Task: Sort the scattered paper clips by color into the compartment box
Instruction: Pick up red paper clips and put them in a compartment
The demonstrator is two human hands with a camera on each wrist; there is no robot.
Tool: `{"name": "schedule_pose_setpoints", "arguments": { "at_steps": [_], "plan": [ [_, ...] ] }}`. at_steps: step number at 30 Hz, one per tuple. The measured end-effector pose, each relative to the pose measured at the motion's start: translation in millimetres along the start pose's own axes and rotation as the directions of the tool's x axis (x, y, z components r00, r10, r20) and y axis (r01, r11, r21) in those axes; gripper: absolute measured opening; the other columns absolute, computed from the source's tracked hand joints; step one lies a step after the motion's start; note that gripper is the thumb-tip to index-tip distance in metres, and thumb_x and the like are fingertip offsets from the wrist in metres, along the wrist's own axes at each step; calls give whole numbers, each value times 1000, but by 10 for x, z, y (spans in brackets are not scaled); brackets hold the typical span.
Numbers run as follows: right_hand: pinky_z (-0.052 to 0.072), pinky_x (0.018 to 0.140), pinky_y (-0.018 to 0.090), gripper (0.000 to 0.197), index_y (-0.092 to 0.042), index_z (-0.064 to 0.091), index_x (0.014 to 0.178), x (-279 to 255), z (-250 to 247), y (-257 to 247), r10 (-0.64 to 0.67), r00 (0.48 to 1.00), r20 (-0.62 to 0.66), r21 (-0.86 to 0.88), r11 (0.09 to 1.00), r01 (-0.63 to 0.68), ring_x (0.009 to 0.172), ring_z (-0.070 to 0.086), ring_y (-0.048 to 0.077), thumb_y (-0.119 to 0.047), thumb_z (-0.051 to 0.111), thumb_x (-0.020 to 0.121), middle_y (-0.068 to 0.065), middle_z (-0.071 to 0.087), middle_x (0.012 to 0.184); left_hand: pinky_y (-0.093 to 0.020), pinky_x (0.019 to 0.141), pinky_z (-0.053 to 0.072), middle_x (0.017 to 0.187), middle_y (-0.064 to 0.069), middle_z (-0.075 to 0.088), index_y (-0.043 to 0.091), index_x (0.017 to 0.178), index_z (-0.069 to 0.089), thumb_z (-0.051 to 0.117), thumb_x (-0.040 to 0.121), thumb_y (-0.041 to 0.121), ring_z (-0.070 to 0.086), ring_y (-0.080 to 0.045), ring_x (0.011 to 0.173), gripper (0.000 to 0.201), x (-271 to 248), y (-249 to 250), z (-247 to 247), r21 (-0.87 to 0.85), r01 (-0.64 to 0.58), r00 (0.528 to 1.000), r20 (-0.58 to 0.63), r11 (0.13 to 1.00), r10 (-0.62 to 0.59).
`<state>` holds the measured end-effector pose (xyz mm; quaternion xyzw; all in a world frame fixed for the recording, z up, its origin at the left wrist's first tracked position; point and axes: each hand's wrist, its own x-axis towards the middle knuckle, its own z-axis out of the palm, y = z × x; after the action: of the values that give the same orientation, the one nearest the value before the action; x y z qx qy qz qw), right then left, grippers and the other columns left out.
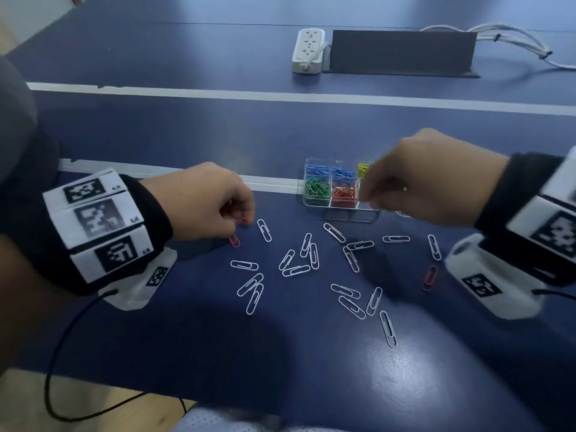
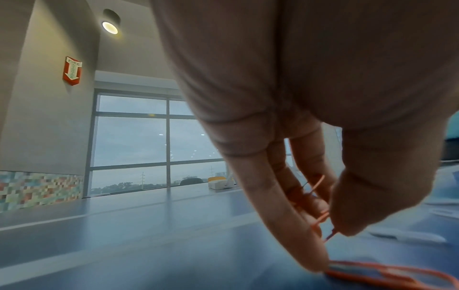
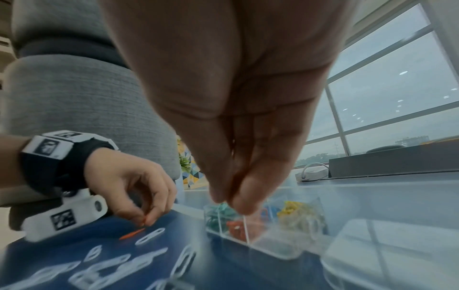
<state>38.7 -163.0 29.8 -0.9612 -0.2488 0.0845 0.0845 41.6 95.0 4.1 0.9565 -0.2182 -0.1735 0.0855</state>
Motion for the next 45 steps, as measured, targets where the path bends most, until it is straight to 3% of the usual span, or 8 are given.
{"name": "schedule_pose_setpoints", "arguments": {
  "at_steps": [4,10,15,24,28,35,40,45],
  "plan": [
    [41,73,14,21,-35,69,93,-283,67,101,-92,960,266,-138,981,133,65,48,-3,-22,57,81,-19,66,78,-22,77,47,91,10,64,28,90,70,64,74,14,53,2,74,22,-20,-29,57,50,-84,995,53,995,81],
    [31,72,11,22,-37,54,108,-459,169,207,-117,877,466,-222,944,243,87,48,1,-35,52,86,-20,49,94,-19,75,45,95,12,65,29,99,70,74,72,23,53,3,74,27,-16,-70,58,101,-155,984,109,983,144],
    [40,75,18,23,-35,54,103,-473,218,190,-121,895,429,-217,948,232,76,36,1,-25,48,83,-16,55,99,-10,69,44,80,14,71,32,85,72,72,73,22,58,4,67,15,-26,-81,46,117,-155,981,133,981,139],
    [46,67,23,23,-30,64,87,-387,195,151,-121,961,247,-33,990,134,57,40,-7,-19,51,70,-14,55,70,-15,65,47,65,13,65,28,79,65,64,70,13,58,-5,74,17,5,25,40,29,-97,995,32,995,96],
    [44,68,24,23,-24,72,88,-154,121,130,-22,999,-34,54,998,24,62,56,17,-12,60,71,-9,59,66,-10,64,43,60,13,60,30,72,60,63,67,12,56,-2,60,19,141,297,-115,-43,-134,989,-68,990,131],
    [37,73,18,26,-22,72,100,226,122,46,126,978,-165,138,985,-103,71,52,15,-15,59,78,-3,65,78,-15,71,41,62,15,59,23,89,72,63,74,14,55,3,60,20,551,636,-227,-72,-141,969,-216,987,123],
    [48,80,25,23,-23,72,96,159,62,134,188,973,-133,187,969,-162,57,51,9,-16,57,81,-4,64,71,-23,80,47,84,3,68,25,94,73,59,78,13,58,-10,74,24,690,765,-178,-1,-166,969,-187,986,163],
    [45,80,24,20,-26,71,97,-36,59,274,233,965,-124,169,963,-211,70,57,15,-22,58,81,-4,71,82,-23,82,45,93,2,72,24,102,70,54,82,8,58,-12,78,31,795,931,-157,90,-218,965,-130,972,229]
  ]
}}
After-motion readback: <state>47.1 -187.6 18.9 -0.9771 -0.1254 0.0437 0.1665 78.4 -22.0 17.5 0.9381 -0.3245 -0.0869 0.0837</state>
